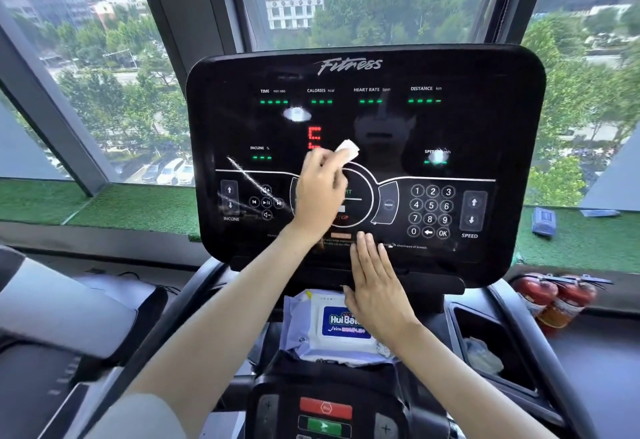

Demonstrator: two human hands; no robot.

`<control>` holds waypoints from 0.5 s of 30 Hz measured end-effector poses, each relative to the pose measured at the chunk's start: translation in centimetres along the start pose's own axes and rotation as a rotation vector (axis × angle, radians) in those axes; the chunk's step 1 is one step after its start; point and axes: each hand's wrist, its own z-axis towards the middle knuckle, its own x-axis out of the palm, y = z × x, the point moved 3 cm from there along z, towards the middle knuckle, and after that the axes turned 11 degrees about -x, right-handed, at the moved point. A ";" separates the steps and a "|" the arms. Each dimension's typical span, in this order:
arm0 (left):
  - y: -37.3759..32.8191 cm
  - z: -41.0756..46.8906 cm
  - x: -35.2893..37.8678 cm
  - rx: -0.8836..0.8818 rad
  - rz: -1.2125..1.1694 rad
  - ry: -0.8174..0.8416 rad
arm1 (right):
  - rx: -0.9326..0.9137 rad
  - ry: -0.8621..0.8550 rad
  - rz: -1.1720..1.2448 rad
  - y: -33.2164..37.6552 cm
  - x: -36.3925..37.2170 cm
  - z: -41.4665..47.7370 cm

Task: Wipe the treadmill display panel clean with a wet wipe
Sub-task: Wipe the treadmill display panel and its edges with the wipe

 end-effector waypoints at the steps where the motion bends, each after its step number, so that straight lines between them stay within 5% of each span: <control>1: -0.6 -0.9 0.8 0.073 0.038 0.047 | 0.000 0.000 0.001 0.0 0.0 0.0; 5: -0.3 -4.5 1.5 0.454 0.205 0.391 | -0.024 -0.021 0.002 -0.4 -0.4 -0.3; 7: 0.7 -3.2 0.5 0.383 0.135 0.314 | -0.024 -0.045 -0.011 -0.9 -0.9 -1.0; 12: -0.2 -2.4 1.3 -0.179 -0.035 -0.051 | 0.067 -0.073 -0.022 -2.2 -1.7 -2.6; 15: -2.4 -6.7 3.7 0.154 0.072 0.156 | 0.099 -0.056 -0.038 -3.2 -1.3 -3.2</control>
